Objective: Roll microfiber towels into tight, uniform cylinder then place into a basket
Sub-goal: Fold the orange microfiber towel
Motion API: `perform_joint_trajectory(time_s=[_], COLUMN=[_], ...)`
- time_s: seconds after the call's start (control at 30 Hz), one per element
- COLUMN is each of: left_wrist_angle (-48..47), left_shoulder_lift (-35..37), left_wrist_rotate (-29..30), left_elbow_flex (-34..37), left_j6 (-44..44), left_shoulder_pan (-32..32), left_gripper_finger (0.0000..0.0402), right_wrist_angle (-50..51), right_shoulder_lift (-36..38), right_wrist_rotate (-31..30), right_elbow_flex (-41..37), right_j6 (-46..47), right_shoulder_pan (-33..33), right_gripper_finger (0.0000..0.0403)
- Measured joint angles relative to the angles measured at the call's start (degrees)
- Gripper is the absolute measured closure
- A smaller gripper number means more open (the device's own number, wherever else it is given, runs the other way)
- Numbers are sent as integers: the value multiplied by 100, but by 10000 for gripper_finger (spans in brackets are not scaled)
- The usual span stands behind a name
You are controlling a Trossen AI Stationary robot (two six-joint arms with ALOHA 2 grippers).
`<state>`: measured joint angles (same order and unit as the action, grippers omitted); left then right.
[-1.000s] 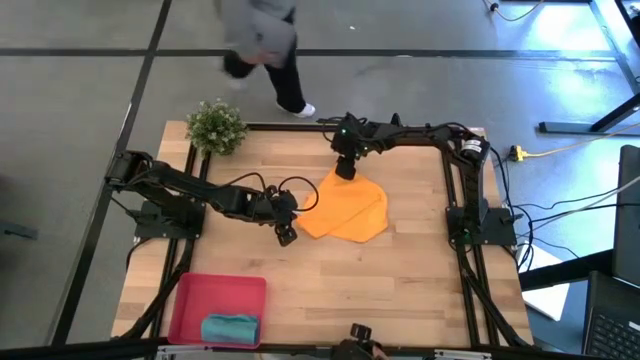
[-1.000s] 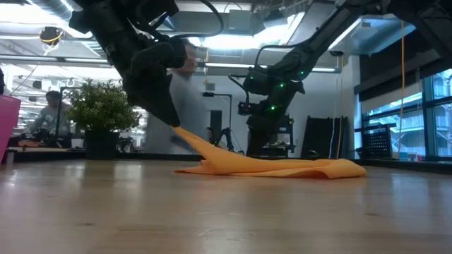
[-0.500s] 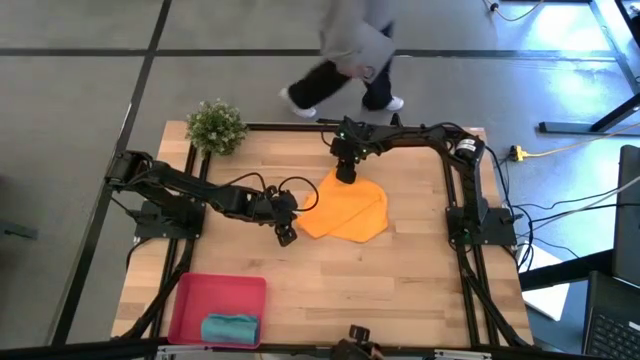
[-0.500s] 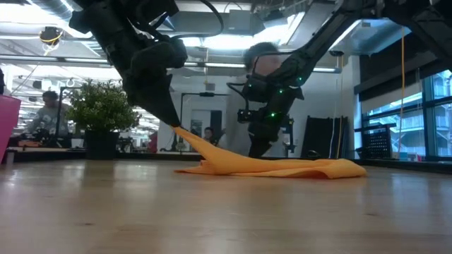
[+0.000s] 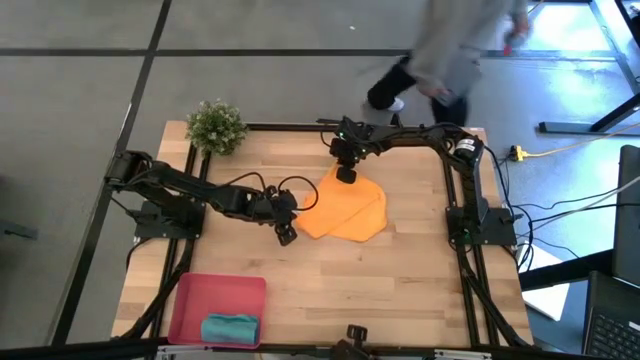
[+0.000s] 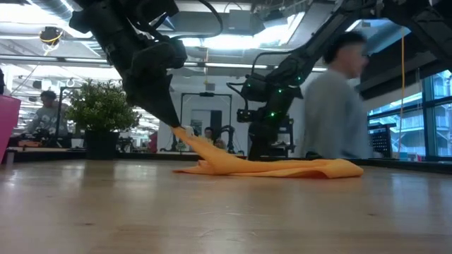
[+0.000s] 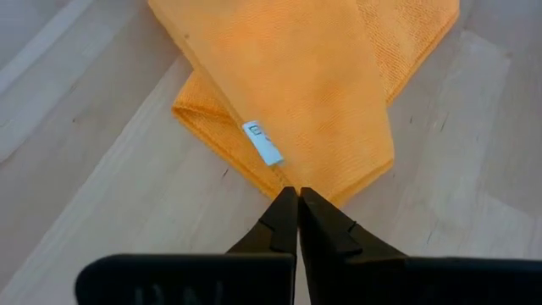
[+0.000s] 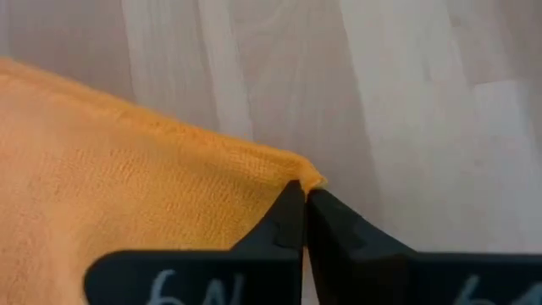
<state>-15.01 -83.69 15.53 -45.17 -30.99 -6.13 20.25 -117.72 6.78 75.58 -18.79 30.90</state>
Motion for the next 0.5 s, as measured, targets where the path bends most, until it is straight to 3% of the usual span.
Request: perform_joint_trajectory(time_s=[0.2,0.5], left_wrist_angle=[-157,-1525], left_shoulder_lift=[192,570], left_wrist_rotate=[199,1068], left_elbow_flex=[-33,-767], left_j6=[-37,-148], left_shoulder_pan=[0,0], left_gripper_finger=[402,402], right_wrist_angle=[114,645], right_shoulder_lift=[573,1709], right_wrist_rotate=[-549,-729], right_elbow_flex=[56,54], right_j6=[-105,-125], right_shoulder_pan=[-87,-351], right_gripper_finger=[397,400])
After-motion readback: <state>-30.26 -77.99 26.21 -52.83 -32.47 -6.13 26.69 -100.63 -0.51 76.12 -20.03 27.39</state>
